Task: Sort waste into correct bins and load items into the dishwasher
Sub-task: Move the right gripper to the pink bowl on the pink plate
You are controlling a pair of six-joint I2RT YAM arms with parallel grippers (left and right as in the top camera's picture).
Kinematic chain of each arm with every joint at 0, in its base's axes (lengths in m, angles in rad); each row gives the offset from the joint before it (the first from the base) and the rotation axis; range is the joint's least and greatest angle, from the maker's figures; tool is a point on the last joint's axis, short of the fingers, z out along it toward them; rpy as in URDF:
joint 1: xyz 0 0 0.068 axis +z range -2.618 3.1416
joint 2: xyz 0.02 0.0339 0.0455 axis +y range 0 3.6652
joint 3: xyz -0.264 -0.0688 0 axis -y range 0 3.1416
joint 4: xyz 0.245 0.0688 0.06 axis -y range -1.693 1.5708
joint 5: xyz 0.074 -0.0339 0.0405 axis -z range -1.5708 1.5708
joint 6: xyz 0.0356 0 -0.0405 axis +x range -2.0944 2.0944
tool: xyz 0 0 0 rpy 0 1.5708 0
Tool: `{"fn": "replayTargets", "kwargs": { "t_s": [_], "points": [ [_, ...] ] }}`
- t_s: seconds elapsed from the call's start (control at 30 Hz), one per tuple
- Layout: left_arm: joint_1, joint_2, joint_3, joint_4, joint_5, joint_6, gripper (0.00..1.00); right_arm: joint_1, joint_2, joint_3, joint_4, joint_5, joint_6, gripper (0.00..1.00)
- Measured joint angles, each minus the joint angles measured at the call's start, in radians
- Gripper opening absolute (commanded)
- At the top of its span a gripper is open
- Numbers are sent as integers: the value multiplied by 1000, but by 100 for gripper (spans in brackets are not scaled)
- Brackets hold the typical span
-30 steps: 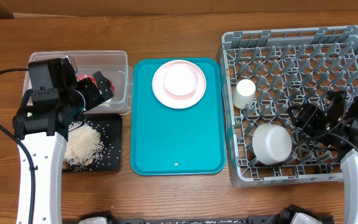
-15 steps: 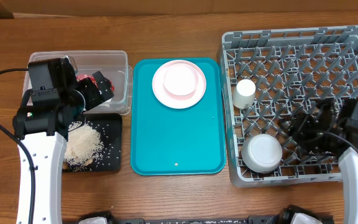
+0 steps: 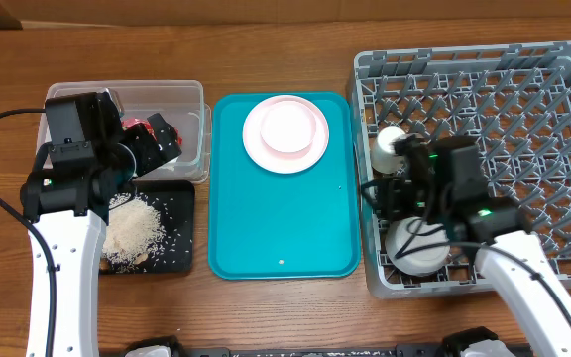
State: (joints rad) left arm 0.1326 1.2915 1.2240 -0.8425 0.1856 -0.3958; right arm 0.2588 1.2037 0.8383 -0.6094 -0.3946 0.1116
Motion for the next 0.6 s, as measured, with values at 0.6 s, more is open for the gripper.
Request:
{"fn": "replayTargets", "kwargs": {
  "t_s": [0.6],
  "points": [
    [0,0,0,0,-2,0,100,254,371,661,-342,322,95,56]
  ]
}}
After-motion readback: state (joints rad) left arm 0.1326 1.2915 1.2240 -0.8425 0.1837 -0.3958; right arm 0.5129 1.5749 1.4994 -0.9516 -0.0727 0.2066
